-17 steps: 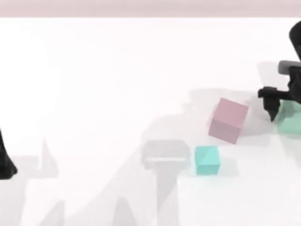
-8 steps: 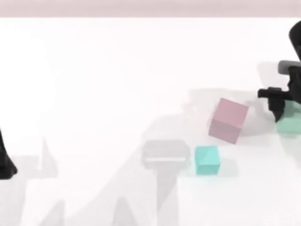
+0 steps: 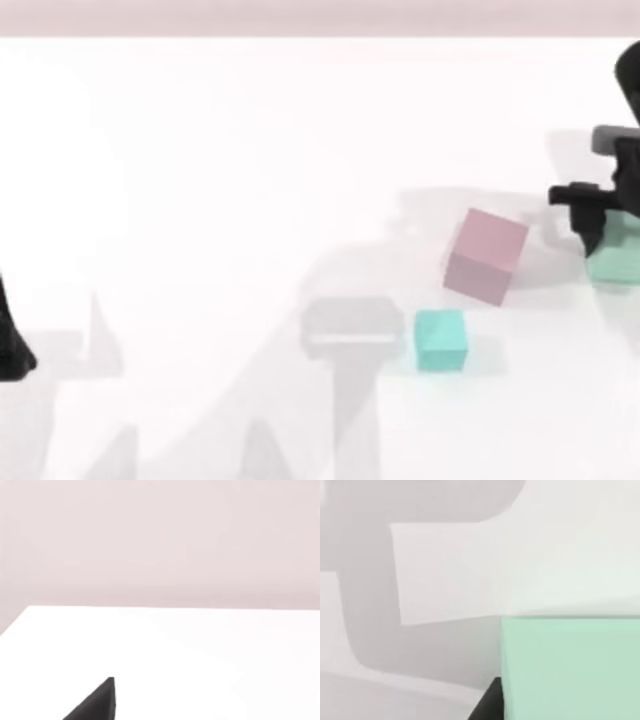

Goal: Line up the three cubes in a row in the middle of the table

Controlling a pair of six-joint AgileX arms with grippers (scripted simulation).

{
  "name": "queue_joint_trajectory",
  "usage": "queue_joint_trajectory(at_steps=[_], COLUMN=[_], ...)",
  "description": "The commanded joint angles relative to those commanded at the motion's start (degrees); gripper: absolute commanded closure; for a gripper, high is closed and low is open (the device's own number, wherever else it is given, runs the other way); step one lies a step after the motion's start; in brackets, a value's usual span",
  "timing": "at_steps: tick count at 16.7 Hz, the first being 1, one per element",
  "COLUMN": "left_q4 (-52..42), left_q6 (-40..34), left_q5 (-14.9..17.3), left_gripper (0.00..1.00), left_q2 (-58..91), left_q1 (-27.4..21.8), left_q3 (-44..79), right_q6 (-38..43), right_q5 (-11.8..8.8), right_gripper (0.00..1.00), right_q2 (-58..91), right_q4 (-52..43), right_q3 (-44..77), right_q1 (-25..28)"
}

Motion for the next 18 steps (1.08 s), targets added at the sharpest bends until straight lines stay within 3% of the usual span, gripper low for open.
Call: queue_joint_trajectory(at_steps=[7, 13, 15, 18], left_q4=[0.00, 0.00, 0.00, 0.00], left_q6=[0.00, 0.00, 0.00, 0.00], left_q5=[0.00, 0.00, 0.00, 0.00], left_gripper=[0.00, 0.00, 0.00, 0.00], left_q2=[0.00, 0.00, 0.00, 0.00], left_q1=[0.00, 0.00, 0.00, 0.00], left_q3=[0.00, 0.00, 0.00, 0.00], right_q6=[-0.11, 0.76, 3.65, 10.86], right_q5=[-0.04, -0.04, 0.02, 0.16], right_gripper=[1.00, 1.00, 1.00, 1.00], right_q2=[-4.33, -4.25, -3.85, -3.26], right_q4=[-12.54, -13.05, -13.68, -15.11], right_q3=[7.92, 8.48, 9.36, 10.88], right_q1=[0.40, 1.01, 4.23, 13.07])
